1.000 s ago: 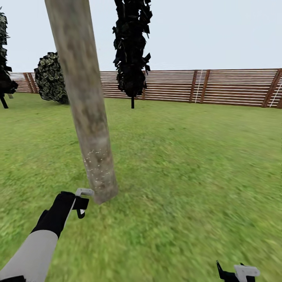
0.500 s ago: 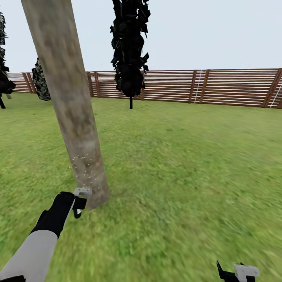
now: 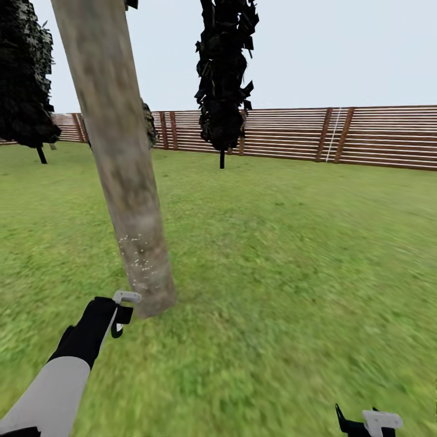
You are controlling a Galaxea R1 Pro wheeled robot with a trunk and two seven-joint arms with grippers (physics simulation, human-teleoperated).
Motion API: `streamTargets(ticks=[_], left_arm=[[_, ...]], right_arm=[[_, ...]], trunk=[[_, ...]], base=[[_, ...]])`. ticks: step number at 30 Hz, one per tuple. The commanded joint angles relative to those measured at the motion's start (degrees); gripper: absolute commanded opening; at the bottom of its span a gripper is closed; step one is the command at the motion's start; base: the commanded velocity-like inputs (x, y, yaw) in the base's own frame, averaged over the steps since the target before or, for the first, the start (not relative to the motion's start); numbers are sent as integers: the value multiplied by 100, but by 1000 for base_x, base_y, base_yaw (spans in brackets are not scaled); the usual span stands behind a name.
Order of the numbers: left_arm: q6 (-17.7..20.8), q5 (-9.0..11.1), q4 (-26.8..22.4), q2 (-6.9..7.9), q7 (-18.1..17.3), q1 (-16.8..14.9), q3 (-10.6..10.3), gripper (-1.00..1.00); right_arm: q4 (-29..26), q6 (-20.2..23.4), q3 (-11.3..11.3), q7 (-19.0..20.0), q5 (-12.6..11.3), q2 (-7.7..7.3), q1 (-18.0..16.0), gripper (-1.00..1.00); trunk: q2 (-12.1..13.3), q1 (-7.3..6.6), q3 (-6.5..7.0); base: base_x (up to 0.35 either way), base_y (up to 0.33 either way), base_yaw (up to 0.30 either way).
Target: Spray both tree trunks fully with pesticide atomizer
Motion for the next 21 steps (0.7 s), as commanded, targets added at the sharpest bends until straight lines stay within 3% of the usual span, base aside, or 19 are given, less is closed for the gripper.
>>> streamTargets(ticks=[1, 16, 21], left_arm=[[0, -2, 3, 0, -2, 0, -1, -100], [0, -2, 8, 4, -3, 0, 8, -100], [0, 3, 8, 4, -2, 0, 16, -100]], right_arm=[[0, 0, 0, -1, -1, 0, 0, 100], [0, 1, 0, 0, 3, 0, 0, 100], [0, 1, 0, 0, 4, 3, 0, 100]], trunk=[[0, 0, 0], [0, 0, 0], [0, 0, 0]], base=[[102, -266, 34], [203, -224, 2], [35, -266, 217]])
